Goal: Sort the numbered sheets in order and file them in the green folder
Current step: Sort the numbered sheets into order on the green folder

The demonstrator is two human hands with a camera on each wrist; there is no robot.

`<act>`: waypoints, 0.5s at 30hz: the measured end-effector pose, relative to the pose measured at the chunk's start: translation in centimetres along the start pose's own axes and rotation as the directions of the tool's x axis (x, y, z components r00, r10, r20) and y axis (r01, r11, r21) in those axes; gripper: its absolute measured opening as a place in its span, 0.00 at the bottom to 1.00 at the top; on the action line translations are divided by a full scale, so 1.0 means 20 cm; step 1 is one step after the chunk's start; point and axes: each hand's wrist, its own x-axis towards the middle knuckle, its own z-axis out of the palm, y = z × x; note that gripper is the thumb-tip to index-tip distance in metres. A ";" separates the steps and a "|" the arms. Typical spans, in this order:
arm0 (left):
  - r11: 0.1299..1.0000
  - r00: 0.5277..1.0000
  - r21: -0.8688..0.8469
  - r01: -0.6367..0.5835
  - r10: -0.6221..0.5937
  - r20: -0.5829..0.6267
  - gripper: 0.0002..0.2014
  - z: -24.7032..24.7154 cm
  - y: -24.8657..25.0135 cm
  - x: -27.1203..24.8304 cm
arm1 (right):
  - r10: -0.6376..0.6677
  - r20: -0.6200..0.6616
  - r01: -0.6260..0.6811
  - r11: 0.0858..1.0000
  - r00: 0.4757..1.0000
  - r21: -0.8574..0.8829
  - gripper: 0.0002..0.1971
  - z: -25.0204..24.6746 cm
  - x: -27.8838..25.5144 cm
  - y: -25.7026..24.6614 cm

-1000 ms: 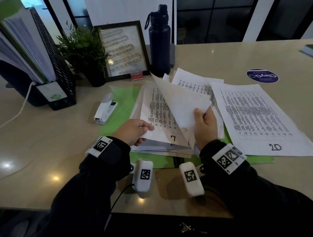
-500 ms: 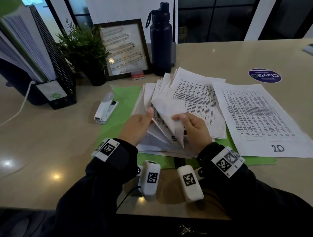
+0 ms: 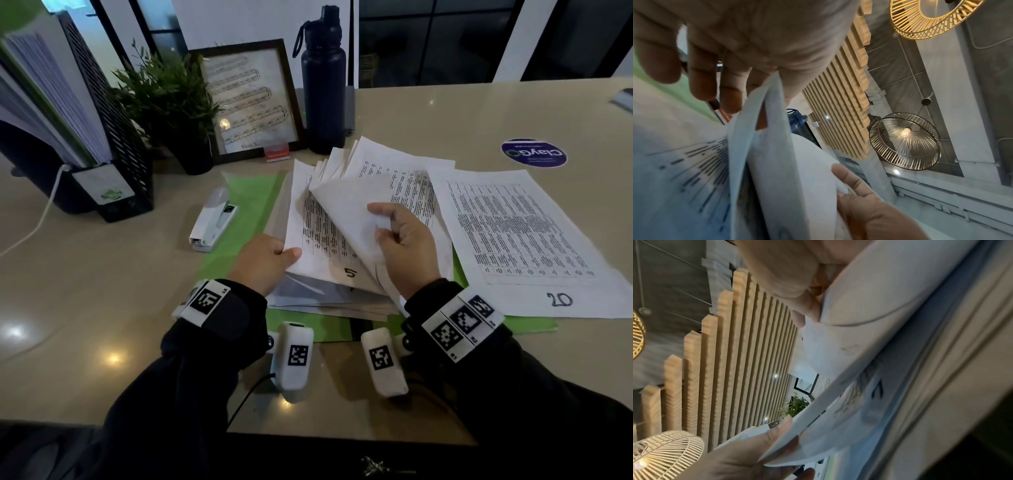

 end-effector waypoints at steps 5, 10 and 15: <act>0.997 0.993 -0.038 -0.072 0.068 -0.099 0.25 0.00 0.03 0.00 | -0.018 0.005 0.018 0.997 1.000 -0.075 0.19 -0.02 0.02 0.02; 0.983 0.977 -0.114 -0.144 0.123 -0.175 0.20 0.02 0.04 0.02 | -0.075 0.145 0.102 0.976 0.987 -0.193 0.17 -0.01 0.00 0.03; 0.938 0.996 -0.335 -0.091 0.088 -0.023 0.18 0.06 0.05 0.03 | 0.114 0.368 -0.076 0.991 0.923 -0.114 0.08 0.03 -0.04 -0.01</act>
